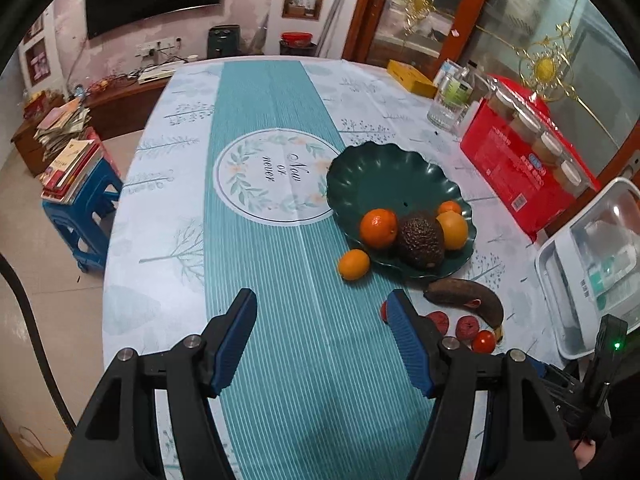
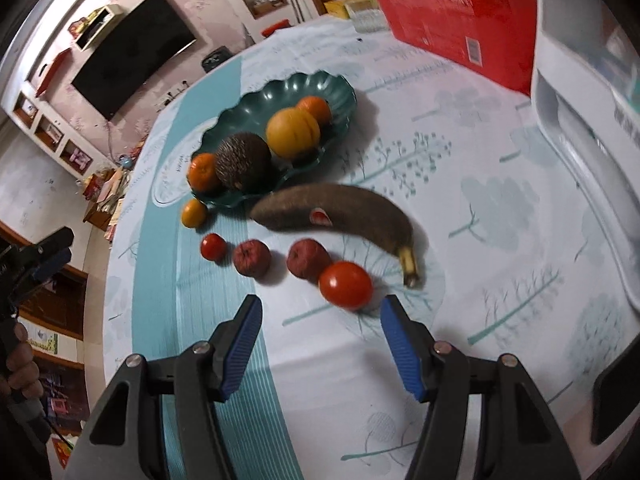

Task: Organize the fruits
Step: 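Move both tools back toward the remaining fruit on the table, then grasp the large tomato with the right tool while the left tool grasps a kumquat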

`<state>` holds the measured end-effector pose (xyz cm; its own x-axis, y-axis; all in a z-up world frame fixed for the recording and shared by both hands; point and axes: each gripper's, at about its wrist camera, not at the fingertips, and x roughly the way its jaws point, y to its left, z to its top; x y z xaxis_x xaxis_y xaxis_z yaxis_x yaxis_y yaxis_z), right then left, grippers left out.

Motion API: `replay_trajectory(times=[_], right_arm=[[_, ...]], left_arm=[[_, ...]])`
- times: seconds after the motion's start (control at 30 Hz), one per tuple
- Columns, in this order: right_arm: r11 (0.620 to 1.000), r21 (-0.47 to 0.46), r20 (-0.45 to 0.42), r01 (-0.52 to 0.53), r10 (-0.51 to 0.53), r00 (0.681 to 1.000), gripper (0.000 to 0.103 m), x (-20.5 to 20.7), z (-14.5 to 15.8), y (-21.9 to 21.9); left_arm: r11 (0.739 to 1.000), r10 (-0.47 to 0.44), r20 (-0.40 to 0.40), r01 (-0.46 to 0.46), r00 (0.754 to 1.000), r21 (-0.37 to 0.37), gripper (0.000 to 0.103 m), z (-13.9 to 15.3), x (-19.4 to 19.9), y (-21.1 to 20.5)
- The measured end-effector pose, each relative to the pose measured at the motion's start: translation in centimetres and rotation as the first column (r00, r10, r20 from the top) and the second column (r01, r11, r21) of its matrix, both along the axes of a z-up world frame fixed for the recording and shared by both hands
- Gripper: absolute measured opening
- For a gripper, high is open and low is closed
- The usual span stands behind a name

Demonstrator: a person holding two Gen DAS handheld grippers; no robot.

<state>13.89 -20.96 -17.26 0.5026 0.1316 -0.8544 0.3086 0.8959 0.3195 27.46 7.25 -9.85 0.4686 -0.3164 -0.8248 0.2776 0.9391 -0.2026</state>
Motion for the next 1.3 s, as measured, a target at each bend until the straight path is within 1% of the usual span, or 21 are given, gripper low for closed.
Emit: replay_trajectory(times=[0.1, 0.27, 0.47, 0.6, 0.73, 0.87, 1.03, 1.1, 1.13, 1.23, 1.3], right_arm=[[1.000, -0.005, -0.010, 0.016, -0.016, 1.000, 0.062, 0.0, -0.9, 0.3], [0.999, -0.039, -0.021, 0.031, -0.031, 0.999, 0.062, 0.2, -2.6, 0.8], [0.995, -0.094, 0.031, 0.045, -0.042, 0.999, 0.062, -0.1, -3.5, 1.4], [0.992, -0.113, 0.057, 0.064, -0.057, 0.997, 0.062, 0.1, -3.6, 1.7], [0.987, -0.143, 0.084, 0.076, -0.065, 0.994, 0.062, 0.4, -3.7, 2.1], [0.980, -0.179, 0.106, 0.091, -0.073, 0.992, 0.062, 0.3, -3.8, 2.6], [0.966, -0.239, 0.113, 0.098, -0.072, 0.991, 0.061, 0.4, -4.0, 3.3], [0.955, -0.281, 0.105, 0.096, -0.069, 0.992, 0.060, 0.7, -4.1, 3.5], [0.950, -0.297, 0.100, 0.094, -0.067, 0.993, 0.058, 0.9, -4.1, 3.6], [0.943, -0.318, 0.097, 0.096, -0.068, 0.993, 0.053, 1.3, -4.2, 3.5], [0.943, -0.319, 0.100, 0.096, -0.067, 0.993, 0.045, 1.4, -4.1, 3.4]], left_arm=[[0.999, -0.034, -0.013, 0.035, 0.999, 0.005, 0.066, -0.9, 1.1, -0.7], [0.996, -0.087, -0.046, 0.087, 0.995, 0.001, 0.066, -3.7, 3.2, -2.6], [0.992, -0.128, -0.055, 0.128, 0.990, -0.017, 0.066, -7.4, 4.7, -5.2], [0.990, -0.135, -0.026, 0.134, 0.991, -0.034, 0.066, -8.9, 4.9, -6.1], [0.992, -0.108, 0.026, 0.109, 0.994, -0.060, 0.065, -10.1, 5.0, -6.3], [0.992, -0.092, 0.068, 0.098, 0.993, -0.083, 0.058, -10.7, 5.1, -6.4], [0.992, -0.094, 0.077, 0.100, 0.993, -0.080, 0.054, -11.6, 5.4, -6.9], [0.992, -0.096, 0.082, 0.102, 0.992, -0.076, 0.052, -11.8, 5.5, -7.1], [0.992, -0.096, 0.085, 0.103, 0.992, -0.073, 0.049, -11.9, 5.5, -7.1], [0.992, -0.086, 0.093, 0.094, 0.992, -0.083, 0.046, -12.0, 5.7, -7.1], [0.992, -0.079, 0.084, 0.087, 0.993, -0.094, 0.046, -12.0, 6.1, -7.1]])
